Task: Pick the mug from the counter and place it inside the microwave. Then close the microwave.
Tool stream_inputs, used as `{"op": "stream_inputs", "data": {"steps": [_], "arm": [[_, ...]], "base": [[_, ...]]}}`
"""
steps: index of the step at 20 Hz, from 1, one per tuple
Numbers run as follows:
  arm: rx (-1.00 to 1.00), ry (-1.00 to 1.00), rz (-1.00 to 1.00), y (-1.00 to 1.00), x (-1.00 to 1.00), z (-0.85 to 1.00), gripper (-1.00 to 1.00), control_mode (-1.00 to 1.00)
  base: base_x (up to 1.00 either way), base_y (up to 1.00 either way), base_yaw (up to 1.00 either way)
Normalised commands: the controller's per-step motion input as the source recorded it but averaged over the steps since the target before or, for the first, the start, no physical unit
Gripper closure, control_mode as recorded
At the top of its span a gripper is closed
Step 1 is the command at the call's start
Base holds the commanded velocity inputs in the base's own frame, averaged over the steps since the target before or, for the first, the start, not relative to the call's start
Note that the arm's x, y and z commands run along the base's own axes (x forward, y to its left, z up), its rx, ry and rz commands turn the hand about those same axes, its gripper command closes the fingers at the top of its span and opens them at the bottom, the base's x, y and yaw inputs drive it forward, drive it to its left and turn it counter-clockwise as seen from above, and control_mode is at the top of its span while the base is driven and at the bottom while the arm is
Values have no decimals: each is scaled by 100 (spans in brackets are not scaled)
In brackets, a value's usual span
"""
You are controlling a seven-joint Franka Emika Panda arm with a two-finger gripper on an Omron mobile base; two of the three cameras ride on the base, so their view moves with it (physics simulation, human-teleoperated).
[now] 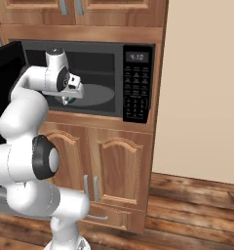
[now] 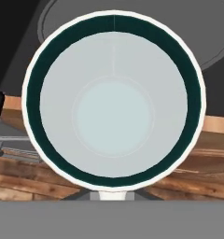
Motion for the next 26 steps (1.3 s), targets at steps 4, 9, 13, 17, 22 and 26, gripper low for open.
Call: {"op": "stream_inputs", "data": {"steps": [4,9,13,17,22,26], "arm": [[-3,0,0,0,16,-26,100,-100],[-5,-2,0,0,14,-12,100,-100],[-4,-1,0,4,24,-4,100,-100],[-4,0,0,8,38,-7,100,-100],[-1,0,0,10,48,-1,100,-100],[0,0,0,5,49,0,100,-100]], "base": [[0,0,0],[0,0,0],[0,0,0],[0,0,0],[0,0,0],[0,0,0]]}}
